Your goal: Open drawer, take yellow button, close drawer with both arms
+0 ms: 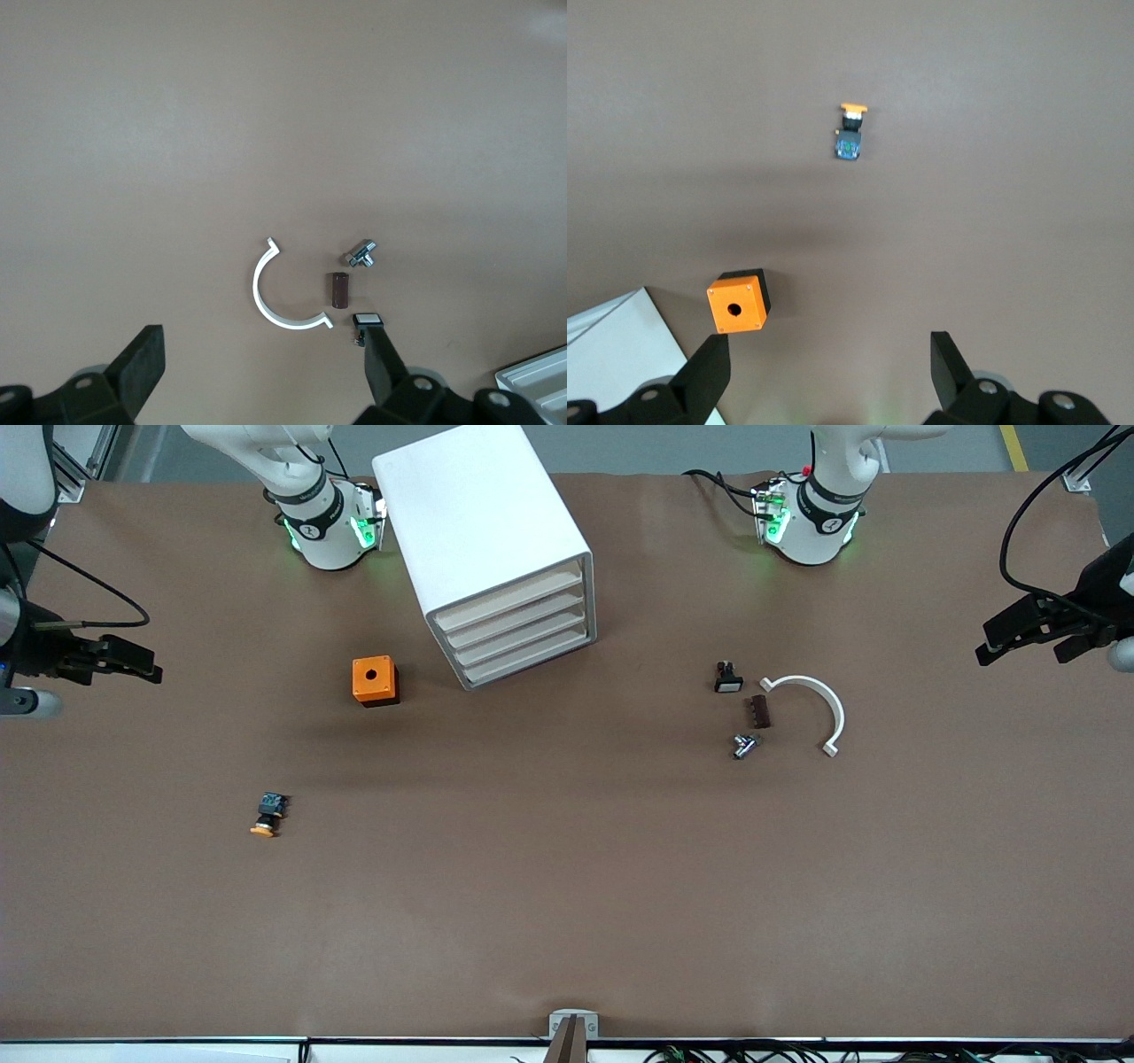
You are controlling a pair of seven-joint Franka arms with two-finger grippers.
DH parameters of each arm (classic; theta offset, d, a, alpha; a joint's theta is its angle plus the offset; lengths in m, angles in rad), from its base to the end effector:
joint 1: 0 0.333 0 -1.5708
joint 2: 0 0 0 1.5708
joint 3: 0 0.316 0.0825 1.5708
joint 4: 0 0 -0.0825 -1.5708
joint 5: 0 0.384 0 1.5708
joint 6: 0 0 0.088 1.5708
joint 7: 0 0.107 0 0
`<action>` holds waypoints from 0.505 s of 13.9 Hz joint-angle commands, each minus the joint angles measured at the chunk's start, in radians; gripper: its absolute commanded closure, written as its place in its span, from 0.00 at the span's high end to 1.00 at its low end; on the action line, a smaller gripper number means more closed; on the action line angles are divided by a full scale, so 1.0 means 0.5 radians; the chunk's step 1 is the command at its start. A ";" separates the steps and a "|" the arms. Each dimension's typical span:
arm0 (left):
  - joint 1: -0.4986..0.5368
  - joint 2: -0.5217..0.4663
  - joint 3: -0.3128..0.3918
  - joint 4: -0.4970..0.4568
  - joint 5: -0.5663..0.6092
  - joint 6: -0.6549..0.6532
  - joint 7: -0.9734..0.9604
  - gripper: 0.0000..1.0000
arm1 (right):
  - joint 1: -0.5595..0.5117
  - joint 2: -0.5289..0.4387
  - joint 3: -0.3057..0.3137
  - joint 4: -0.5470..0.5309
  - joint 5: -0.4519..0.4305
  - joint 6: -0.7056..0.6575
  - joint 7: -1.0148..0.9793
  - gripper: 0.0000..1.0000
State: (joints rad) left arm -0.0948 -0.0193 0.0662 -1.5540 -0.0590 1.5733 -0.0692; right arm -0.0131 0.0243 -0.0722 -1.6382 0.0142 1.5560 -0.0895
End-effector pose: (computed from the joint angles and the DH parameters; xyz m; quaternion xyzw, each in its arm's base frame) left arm 0.5488 -0.0216 0.6435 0.9992 0.0198 0.0178 0.0310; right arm 0.5544 -0.0454 0.5782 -0.9986 -0.0018 0.0524 0.0108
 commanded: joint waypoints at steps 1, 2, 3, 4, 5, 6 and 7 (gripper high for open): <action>-0.010 -0.023 -0.007 0.000 0.044 0.016 0.006 0.99 | -0.011 0.040 0.009 0.211 -0.031 -0.114 0.016 1.00; -0.010 -0.023 -0.007 0.000 0.044 0.016 0.003 0.99 | -0.011 0.037 0.006 0.266 -0.032 -0.172 0.020 1.00; -0.010 -0.023 -0.007 0.000 0.044 0.016 0.006 0.99 | -0.008 0.040 0.006 0.321 -0.032 -0.240 0.020 1.00; -0.010 -0.023 -0.007 0.003 0.044 -0.002 -0.003 0.99 | -0.008 0.037 0.009 0.343 -0.032 -0.298 0.007 1.00; -0.013 -0.020 -0.007 0.003 0.044 -0.020 -0.012 0.99 | -0.001 0.028 0.009 0.353 -0.025 -0.341 0.004 1.00; -0.013 -0.020 -0.010 0.003 0.044 -0.020 -0.015 0.99 | 0.005 0.019 0.013 0.338 -0.031 -0.393 0.022 1.00; -0.013 -0.020 -0.010 0.003 0.044 -0.020 -0.015 0.99 | -0.004 0.019 0.013 0.337 -0.019 -0.394 0.023 1.00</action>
State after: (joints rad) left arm -0.0960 -0.0198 0.0658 -1.5521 -0.0590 1.5718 -0.0692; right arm -0.0131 0.0255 -0.0718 -1.4871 0.0136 1.3844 -0.0896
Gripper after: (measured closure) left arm 0.004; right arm 0.000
